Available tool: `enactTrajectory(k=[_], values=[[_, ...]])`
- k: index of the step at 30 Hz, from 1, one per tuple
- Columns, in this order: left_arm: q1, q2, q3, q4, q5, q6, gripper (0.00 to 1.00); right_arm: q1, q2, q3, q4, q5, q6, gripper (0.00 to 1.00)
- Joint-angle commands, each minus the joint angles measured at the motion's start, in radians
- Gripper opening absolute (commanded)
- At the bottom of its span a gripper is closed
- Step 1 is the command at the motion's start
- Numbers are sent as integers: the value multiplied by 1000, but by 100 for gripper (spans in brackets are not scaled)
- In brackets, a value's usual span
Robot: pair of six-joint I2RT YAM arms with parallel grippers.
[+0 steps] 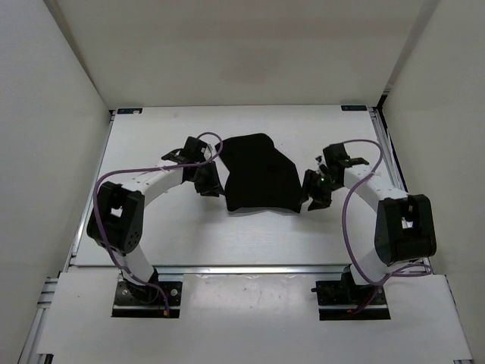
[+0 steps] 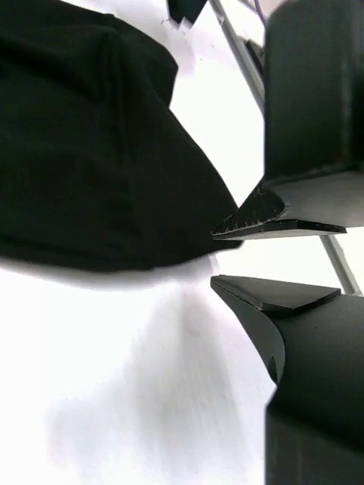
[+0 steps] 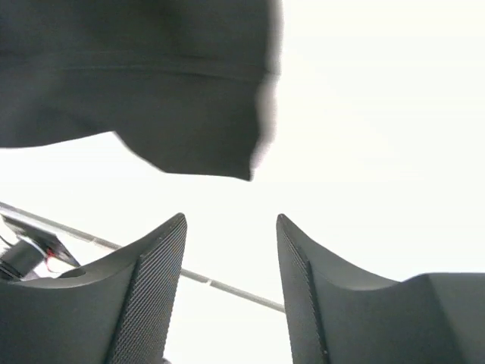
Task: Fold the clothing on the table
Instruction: Flatten the skirt out
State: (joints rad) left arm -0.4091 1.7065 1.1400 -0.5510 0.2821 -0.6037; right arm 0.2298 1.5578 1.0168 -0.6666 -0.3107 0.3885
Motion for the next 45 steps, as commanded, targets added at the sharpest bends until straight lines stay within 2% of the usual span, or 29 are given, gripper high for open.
enactTrajectory(k=[1,9,19,22,24,25,28,30,34,36,40,44,45], values=[[38,-57,-54,46,58,-18,37,-61,-30,-98,163,-70,76,55],[61,-116,-92,11,55,5,37,-153,39,-144,361,-142,136,49],[96,-189,-177,6,57,-4,37,-145,114,-178,421,-177,164,40],[108,-200,-187,8,65,-4,37,-127,139,-179,427,-194,181,26],[121,-211,-187,14,68,-5,37,-118,143,-172,412,-202,182,7],[127,-217,-192,13,74,-8,36,-110,128,-170,403,-179,185,0],[142,-237,-213,31,83,-15,37,-151,59,-146,349,-82,176,0],[144,-248,-229,33,86,-15,36,-173,-57,-71,274,33,135,0],[153,-268,-259,54,94,-13,37,-191,-195,90,15,487,75,0],[153,-277,-284,65,101,-15,37,-190,-215,153,-54,631,46,0],[161,-295,-310,74,114,-18,37,-118,-161,183,-70,619,15,0],[167,-312,-329,72,120,-14,37,44,40,273,-38,468,-22,0],[171,-318,-329,74,115,-13,37,90,73,298,-27,384,-33,0]])
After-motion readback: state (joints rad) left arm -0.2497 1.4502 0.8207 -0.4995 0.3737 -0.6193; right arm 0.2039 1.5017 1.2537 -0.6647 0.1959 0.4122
